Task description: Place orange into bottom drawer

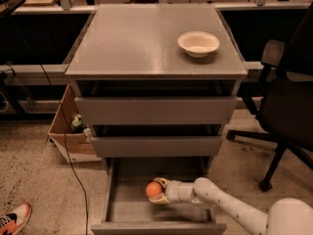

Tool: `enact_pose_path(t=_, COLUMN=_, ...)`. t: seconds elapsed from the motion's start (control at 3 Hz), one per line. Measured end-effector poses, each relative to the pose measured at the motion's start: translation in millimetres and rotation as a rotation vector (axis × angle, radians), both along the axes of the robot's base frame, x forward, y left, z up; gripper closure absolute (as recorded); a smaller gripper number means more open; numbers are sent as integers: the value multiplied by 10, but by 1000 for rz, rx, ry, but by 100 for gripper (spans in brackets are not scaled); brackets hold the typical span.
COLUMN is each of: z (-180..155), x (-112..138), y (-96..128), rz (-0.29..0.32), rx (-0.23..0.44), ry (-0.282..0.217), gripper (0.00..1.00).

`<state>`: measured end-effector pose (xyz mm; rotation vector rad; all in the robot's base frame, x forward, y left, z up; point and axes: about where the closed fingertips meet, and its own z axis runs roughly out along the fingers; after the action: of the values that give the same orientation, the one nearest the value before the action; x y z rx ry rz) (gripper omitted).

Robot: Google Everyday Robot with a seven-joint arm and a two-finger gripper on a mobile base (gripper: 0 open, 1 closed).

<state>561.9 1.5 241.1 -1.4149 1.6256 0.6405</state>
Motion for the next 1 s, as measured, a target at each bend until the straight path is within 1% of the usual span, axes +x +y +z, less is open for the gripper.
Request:
enact_pose_path(t=0.33, z=-368, x=-27, y=123, rz=45, rx=-17, ry=65, gripper=100)
enact_pose_path(t=0.67, z=-622, x=-48, y=175, rz=76, rx=-30, ry=129, gripper=83)
enact_pose_path(t=1.0, z=-624, x=-31, y=178, rz=77, rx=-31, ry=127, gripper=60)
